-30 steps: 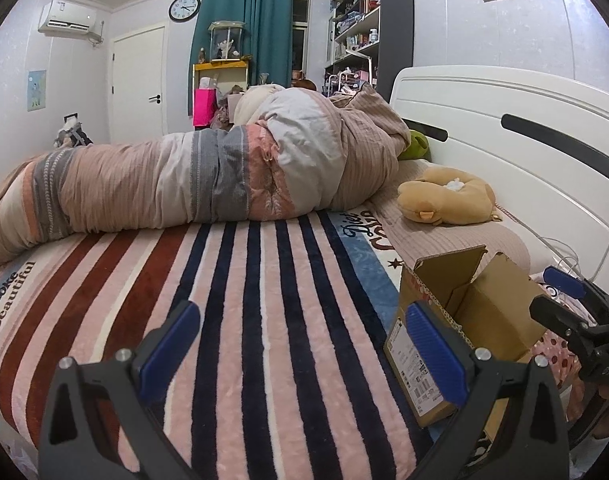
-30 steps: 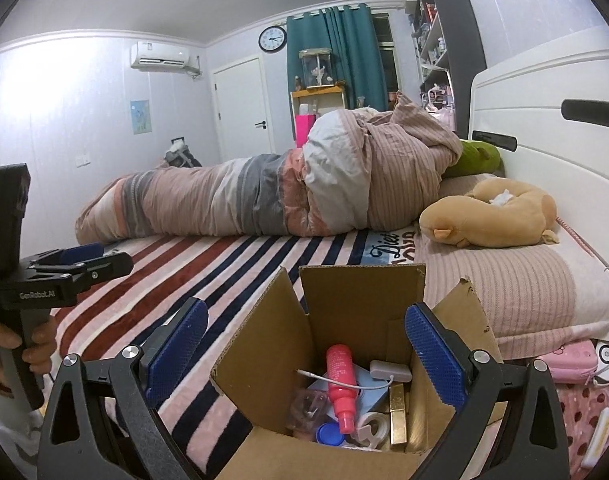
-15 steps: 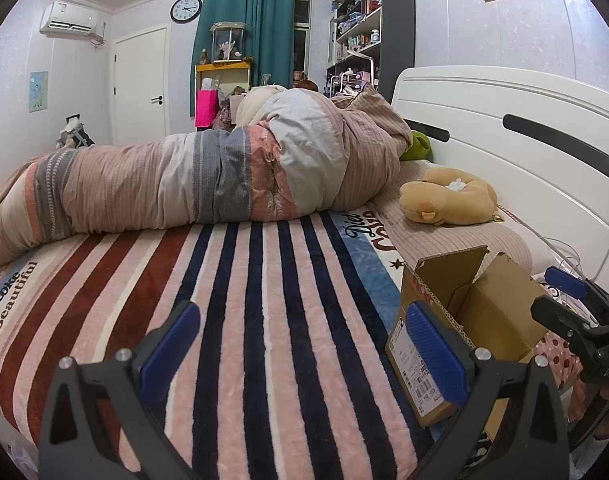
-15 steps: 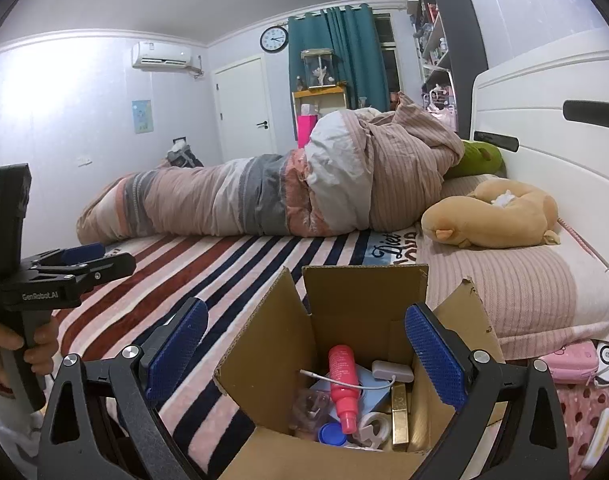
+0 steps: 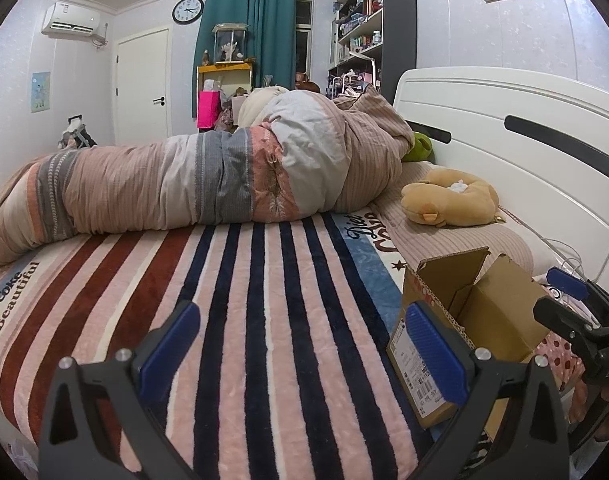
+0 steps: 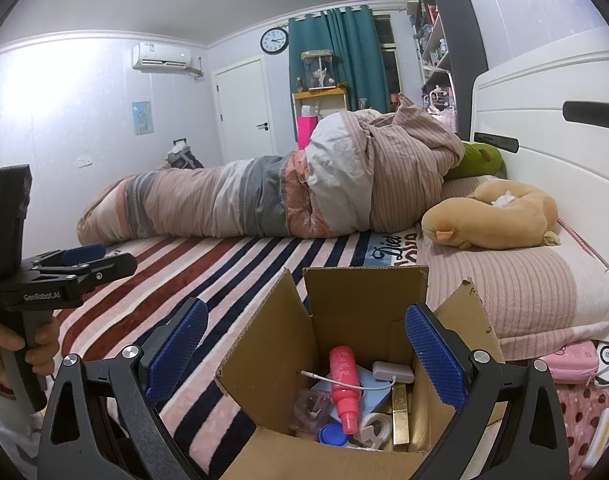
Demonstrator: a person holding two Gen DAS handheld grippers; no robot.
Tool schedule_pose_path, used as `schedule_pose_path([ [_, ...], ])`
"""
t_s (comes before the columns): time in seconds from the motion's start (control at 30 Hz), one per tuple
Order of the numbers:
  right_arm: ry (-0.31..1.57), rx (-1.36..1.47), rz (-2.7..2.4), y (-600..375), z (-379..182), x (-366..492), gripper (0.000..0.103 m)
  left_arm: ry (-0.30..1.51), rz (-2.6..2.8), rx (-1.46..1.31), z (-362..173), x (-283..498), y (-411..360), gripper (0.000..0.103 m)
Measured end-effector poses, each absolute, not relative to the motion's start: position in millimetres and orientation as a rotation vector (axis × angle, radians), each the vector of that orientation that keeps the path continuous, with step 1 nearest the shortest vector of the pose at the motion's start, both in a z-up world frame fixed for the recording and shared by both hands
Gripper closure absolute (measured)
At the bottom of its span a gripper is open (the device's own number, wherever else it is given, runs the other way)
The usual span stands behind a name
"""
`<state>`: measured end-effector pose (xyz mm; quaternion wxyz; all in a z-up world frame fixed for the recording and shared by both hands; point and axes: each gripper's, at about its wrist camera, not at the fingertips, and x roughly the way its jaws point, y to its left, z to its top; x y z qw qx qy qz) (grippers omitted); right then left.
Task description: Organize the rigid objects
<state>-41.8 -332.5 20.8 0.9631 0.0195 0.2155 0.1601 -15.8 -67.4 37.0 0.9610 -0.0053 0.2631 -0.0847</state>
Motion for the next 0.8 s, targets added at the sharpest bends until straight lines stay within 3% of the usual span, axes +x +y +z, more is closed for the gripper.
schedule_pose_path([
  [0.8, 0.436, 0.043, 0.325, -331.5, 21.3, -42.3, 0.004, 0.533, -0.168, -0.007, 36.9, -16.4, -68.8, 0.001],
])
